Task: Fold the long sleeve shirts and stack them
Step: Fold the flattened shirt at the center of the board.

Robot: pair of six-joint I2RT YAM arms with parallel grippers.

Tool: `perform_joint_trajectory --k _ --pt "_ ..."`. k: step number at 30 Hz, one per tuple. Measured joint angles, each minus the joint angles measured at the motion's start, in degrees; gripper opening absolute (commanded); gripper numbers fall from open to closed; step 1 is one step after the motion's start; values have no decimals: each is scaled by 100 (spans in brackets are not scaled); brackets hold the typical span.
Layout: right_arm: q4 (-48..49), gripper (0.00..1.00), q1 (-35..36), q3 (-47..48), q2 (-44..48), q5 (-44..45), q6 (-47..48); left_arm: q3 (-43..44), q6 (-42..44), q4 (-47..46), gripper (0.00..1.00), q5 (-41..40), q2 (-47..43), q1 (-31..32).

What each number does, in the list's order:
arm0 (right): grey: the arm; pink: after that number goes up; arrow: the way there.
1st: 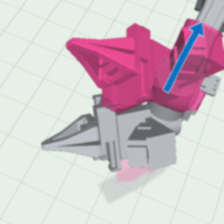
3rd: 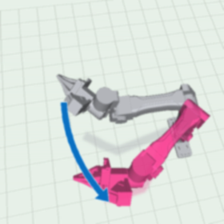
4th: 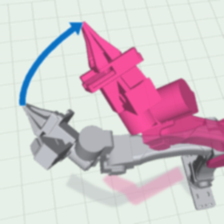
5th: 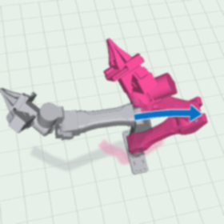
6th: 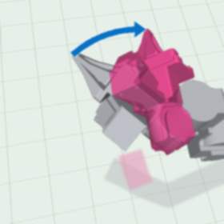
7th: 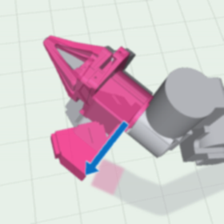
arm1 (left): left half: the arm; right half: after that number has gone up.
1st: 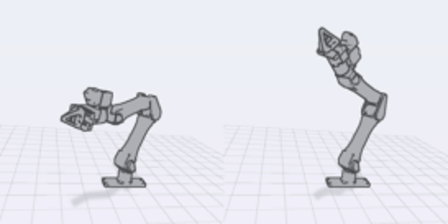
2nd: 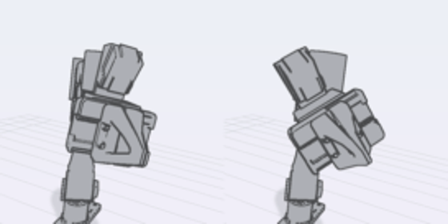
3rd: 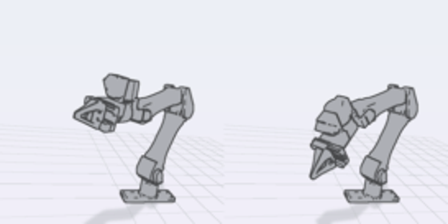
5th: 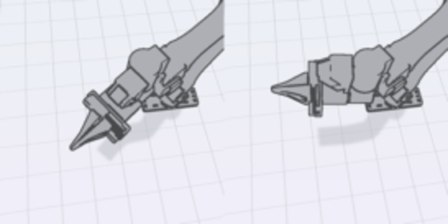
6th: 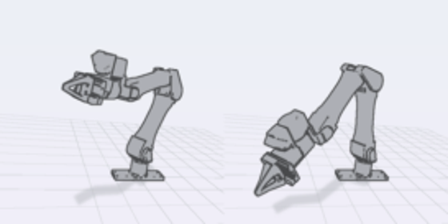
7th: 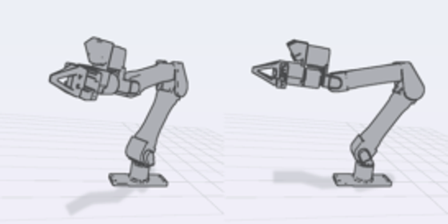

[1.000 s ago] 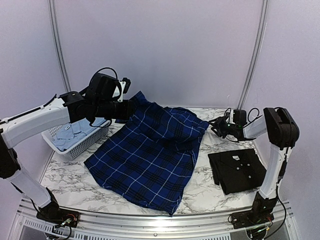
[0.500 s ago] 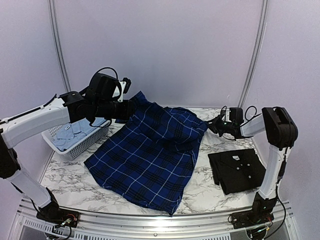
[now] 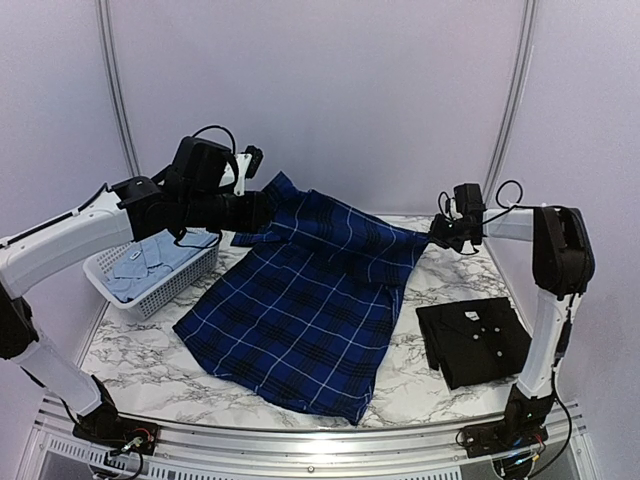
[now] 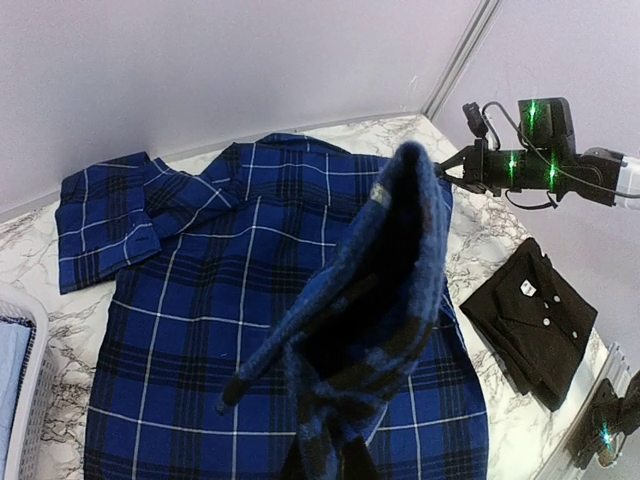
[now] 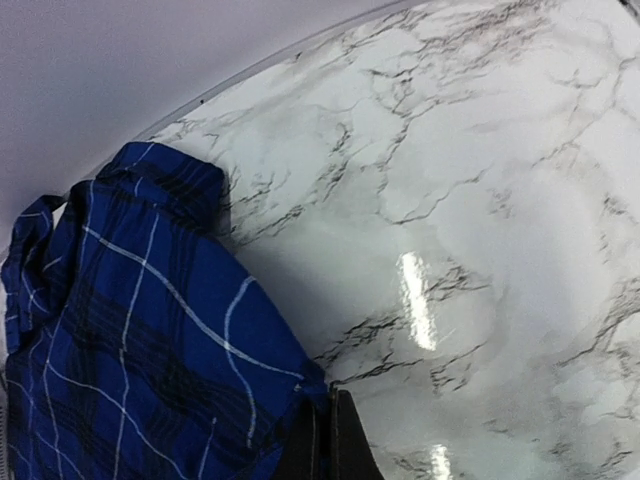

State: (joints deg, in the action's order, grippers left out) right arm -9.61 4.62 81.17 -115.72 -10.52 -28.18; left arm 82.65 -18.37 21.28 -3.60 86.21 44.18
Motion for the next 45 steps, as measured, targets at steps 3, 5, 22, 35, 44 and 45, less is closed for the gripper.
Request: perform_joint_trajectory --k 3,5,22,35,44,45 --pt "-553 15 26 459 -131 463 446 76 -76 4 3 -57 17 -22" --pt "-809 30 55 651 -221 658 632 160 -125 2 3 -98 85 -92" --pt "-1147 69 1209 -330 1294 1091 1283 1246 -133 35 2 -157 1523 -1010" --pt "-1086 64 2229 -1281 2181 1287 1102 1738 -116 46 2 -286 1849 -1552" --pt "-1189 49 4113 -2924 3134 1421 28 1792 -103 44 2 -20 2181 -1572" --pt "-1185 44 4109 -3010 3123 1469 -74 1792 -98 44 2 22 2205 -1572"
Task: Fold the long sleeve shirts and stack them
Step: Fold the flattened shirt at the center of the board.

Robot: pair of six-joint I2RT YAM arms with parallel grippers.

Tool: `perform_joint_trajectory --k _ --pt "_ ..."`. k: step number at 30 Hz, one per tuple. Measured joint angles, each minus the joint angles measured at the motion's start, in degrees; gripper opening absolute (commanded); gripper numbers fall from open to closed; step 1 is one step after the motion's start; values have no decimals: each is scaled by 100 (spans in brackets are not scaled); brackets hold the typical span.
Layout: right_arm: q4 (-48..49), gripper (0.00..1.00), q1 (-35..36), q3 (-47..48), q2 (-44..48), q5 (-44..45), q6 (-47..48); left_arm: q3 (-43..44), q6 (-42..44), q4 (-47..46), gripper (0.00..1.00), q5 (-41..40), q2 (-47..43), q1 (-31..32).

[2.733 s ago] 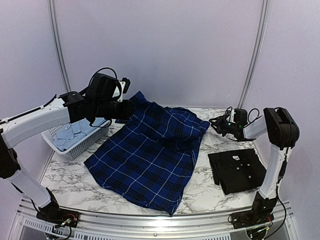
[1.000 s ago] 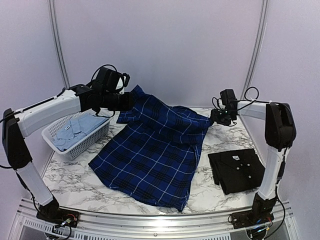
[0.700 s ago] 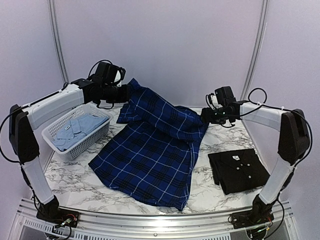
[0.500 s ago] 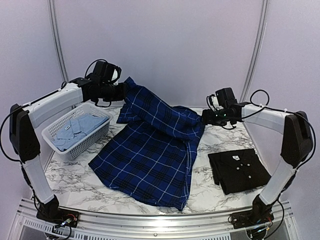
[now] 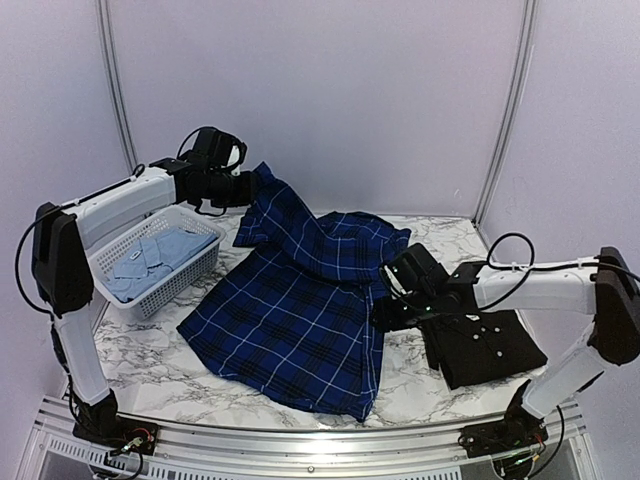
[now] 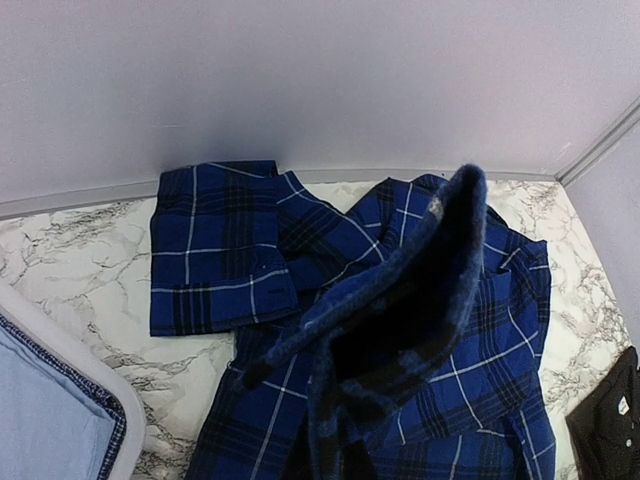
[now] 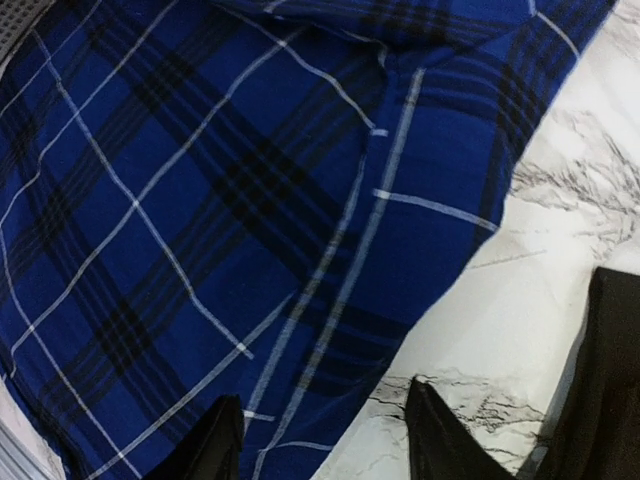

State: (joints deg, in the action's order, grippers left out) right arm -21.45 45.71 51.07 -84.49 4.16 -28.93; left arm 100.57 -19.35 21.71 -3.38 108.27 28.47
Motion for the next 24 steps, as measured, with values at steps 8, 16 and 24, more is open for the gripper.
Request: perform_joint_trajectory --k 8,16,24 --pt "514 19 -35 181 -872 140 -452 0 -7 -4 2 210 68 0" --pt "719 17 -470 269 -1537 164 -503 0 -66 -15 2 389 201 0" --pt "632 29 -1360 146 -1421 350 -221 0 -203 -79 2 531 404 66"
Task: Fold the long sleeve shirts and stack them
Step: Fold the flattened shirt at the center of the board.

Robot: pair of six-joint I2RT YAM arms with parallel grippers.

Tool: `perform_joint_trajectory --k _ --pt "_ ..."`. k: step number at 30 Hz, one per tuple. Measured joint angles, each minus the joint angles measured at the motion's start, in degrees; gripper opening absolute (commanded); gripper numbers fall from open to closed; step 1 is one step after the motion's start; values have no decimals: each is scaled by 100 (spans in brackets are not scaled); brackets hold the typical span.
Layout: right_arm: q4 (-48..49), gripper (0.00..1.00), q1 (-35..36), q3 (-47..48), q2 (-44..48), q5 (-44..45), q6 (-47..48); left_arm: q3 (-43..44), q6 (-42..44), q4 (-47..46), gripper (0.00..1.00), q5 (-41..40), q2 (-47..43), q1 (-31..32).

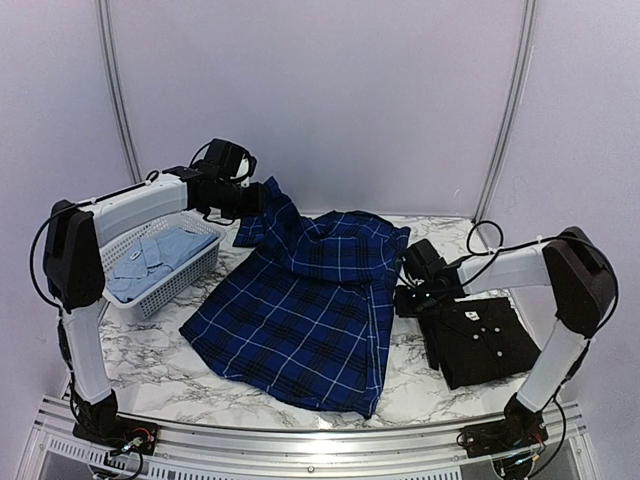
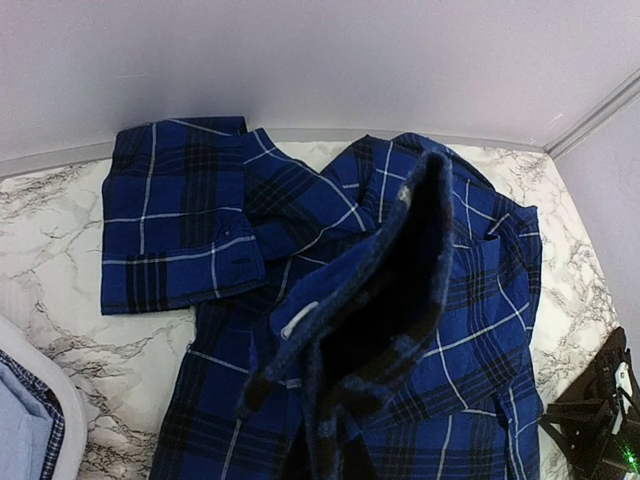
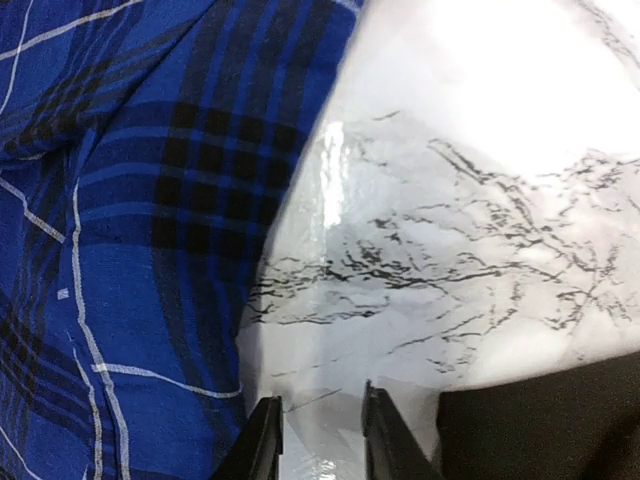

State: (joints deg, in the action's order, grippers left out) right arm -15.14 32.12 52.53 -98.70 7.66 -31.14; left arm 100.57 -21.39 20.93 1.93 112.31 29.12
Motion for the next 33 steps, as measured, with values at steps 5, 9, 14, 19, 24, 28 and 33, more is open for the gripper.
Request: perform_joint_trajectory --k 5,9,14,19,24,28,33 --pt "-413 36 166 7 474 0 157 90 -61 -4 2 -7 133 57" --pt "-872 38 1121 55 1088 31 -33 271 -76 -13 2 -2 238 79" --pt "-1419 40 2645 57 1528 39 -863 374 -96 -37 2 20 256 79" --pt "-1908 42 3644 57 1484 153 -1886 376 -173 -57 2 66 256 79" --pt "-2260 44 4019 57 1237 358 -2621 376 -251 -127 2 125 256 79" --pt "-2476 47 4275 131 909 455 -2997 376 -308 -157 2 170 256 79" --pt "-2684 50 4747 295 417 437 -3279 376 -330 -184 2 203 254 79"
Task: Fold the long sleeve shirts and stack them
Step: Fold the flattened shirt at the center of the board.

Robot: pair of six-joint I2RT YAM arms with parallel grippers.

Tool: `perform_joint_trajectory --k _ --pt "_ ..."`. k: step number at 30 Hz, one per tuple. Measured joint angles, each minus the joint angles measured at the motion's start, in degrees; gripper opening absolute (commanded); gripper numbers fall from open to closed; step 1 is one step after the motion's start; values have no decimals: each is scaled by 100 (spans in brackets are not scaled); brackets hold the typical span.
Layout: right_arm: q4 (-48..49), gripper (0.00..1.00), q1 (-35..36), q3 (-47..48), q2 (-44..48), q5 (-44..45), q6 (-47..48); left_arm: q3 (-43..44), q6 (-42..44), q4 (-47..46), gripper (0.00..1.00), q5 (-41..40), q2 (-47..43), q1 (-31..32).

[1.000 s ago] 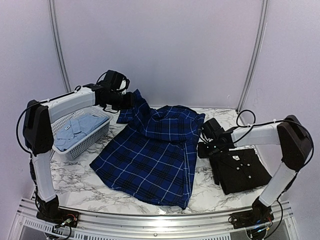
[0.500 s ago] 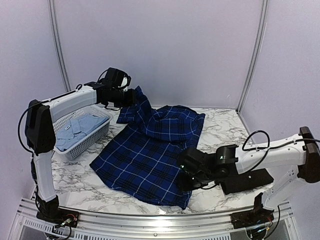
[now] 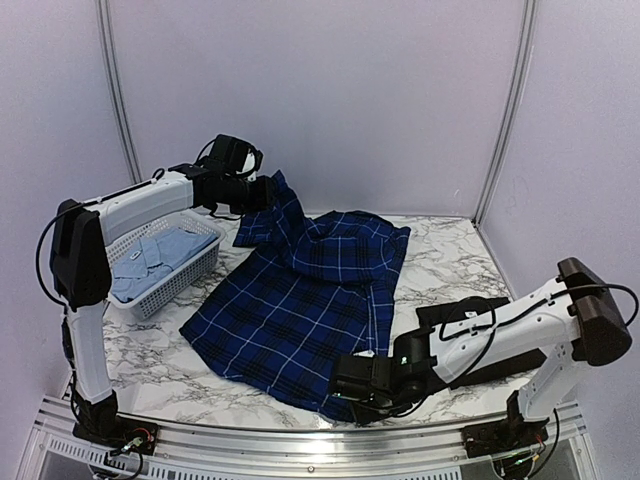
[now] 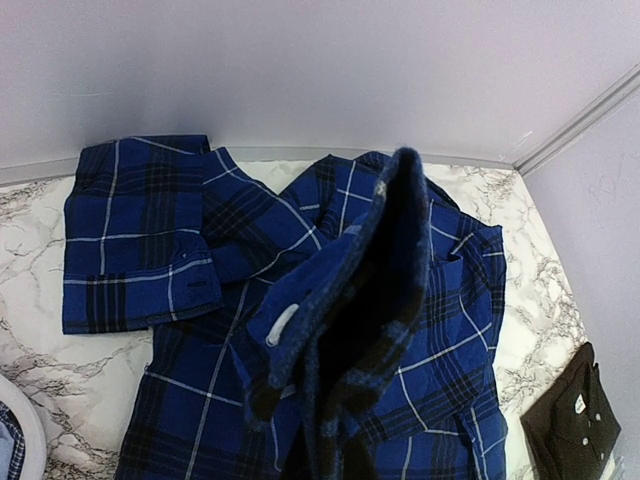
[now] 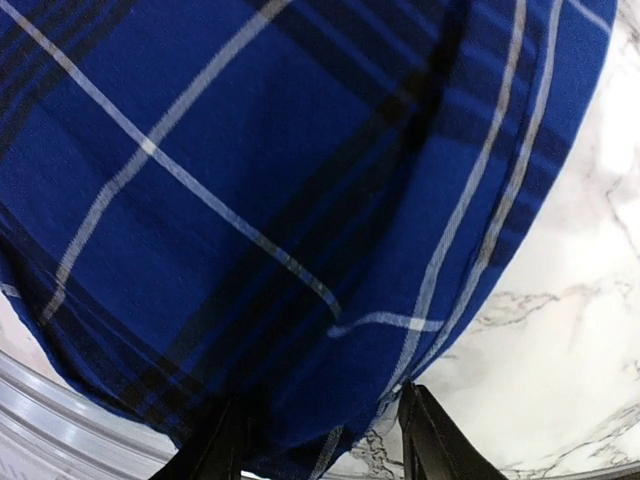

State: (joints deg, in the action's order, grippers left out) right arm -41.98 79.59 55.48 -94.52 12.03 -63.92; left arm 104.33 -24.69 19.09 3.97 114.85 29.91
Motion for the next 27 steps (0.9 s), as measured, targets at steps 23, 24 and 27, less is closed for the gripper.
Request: perform_joint_trajectory --k 23,24,27 --pt "-352 33 -304 278 378 260 -85 -2 0 -2 3 7 0 0" --pt "-308 33 -339 275 372 258 -74 -2 0 -2 3 9 0 0" --pt "-173 33 -404 247 352 256 -52 -2 0 -2 3 9 0 0"
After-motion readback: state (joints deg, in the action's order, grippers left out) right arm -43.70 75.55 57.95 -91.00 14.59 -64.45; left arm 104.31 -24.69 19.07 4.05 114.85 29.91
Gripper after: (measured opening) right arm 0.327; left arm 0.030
